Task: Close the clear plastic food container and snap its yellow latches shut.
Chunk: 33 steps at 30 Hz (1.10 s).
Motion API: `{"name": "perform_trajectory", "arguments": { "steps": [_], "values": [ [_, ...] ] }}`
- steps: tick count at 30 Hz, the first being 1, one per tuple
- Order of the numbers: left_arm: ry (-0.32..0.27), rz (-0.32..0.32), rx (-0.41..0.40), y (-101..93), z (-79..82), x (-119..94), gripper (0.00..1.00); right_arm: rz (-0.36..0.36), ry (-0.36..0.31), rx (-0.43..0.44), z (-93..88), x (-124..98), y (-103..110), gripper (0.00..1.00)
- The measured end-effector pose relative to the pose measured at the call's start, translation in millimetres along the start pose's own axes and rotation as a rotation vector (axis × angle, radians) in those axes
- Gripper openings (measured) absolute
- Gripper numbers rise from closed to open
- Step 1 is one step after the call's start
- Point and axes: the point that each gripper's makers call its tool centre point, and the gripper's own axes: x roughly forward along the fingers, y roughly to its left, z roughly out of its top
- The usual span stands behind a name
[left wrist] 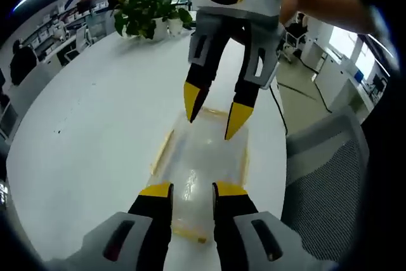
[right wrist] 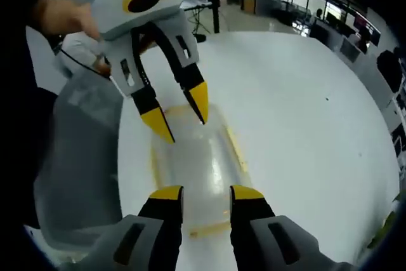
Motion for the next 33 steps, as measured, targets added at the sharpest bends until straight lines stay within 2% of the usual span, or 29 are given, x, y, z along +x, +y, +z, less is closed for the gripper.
{"name": "perform_trajectory", "arguments": {
  "steps": [4, 10, 20, 23, 26, 33],
  "values": [
    [0.022, -0.023, 0.059, -3.8, -0.9, 3.4, 0.23, 0.014, 0.018, -0.027, 0.9, 5.9, 3.9, 0.27],
    [0.028, -0.051, 0.085, -9.2, -0.2, 7.8, 0.23, 0.017, 0.007, -0.045, 3.6, 7.6, 5.1, 0.27],
    [0.047, -0.068, 0.091, -14.1, -1.8, 12.3, 0.23, 0.006, 0.002, -0.072, 15.1, 13.2, -0.2, 0.28],
    [0.057, -0.069, 0.106, -14.5, -3.5, 12.3, 0.23, 0.007, 0.005, -0.075, 17.6, 16.4, -4.5, 0.28],
    [0.049, -0.082, 0.071, -16.8, -2.4, 12.5, 0.24, 0.008, 0.008, -0.081, 19.5, 17.0, -8.3, 0.28],
    [0.069, -0.067, 0.09, -20.6, -4.8, 14.2, 0.28, 0.0, 0.011, -0.056, 23.2, 18.0, -23.2, 0.28]
  ]
}}
